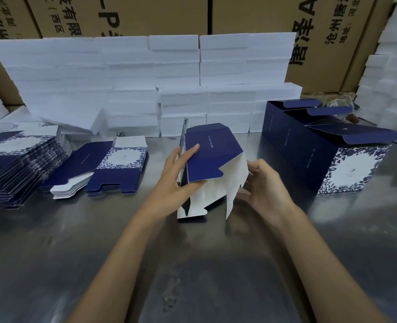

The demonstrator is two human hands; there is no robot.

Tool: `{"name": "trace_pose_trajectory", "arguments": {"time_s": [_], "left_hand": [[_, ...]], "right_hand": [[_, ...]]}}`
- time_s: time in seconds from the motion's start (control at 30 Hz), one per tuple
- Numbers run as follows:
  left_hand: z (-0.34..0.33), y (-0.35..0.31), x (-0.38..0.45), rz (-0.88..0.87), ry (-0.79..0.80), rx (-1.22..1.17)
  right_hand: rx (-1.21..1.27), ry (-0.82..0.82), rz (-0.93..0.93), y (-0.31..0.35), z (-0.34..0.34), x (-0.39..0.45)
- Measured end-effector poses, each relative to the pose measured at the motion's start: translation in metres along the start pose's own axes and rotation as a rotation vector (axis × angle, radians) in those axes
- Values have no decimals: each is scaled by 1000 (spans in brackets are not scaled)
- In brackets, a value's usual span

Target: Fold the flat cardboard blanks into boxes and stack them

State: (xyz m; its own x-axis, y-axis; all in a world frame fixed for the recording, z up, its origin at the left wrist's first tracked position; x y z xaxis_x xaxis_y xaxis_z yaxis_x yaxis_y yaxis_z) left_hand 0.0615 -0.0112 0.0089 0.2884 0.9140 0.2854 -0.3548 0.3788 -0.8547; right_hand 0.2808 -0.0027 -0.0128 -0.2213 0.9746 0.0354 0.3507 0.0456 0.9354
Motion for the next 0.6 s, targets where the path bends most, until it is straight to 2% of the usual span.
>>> {"name": "trace_pose_trajectory", "arguments": {"time_s": [0.1, 0.23, 0.47, 0.6], "left_hand": [[0, 0, 2, -23, -79, -40], [2, -2, 2, -28, -171, -86], [4, -1, 3, 71, -193, -104], [2, -2, 2, -14, -264, -12]], "right_hand": [[-184, 1, 11, -5, -2, 2], [-259, -20, 76, -10, -9, 2], [-638, -243, 205, -26, -21, 10], [-750, -300, 208, -29, -19, 13]]}}
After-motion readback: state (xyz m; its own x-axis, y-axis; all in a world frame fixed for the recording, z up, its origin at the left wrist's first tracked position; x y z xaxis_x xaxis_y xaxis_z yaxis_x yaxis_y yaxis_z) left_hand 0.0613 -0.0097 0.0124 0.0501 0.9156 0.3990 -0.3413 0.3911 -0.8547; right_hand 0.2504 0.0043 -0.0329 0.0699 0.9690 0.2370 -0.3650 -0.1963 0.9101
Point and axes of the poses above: each hand's wrist, its own x-axis towards the middle knuckle, its own z-axis out of the back of the hand, y = z × x, the point moved 1 cm from there along x, towards the middle knuckle, and after that the axes turned 2 degrees about y, right-handed, at the moved point
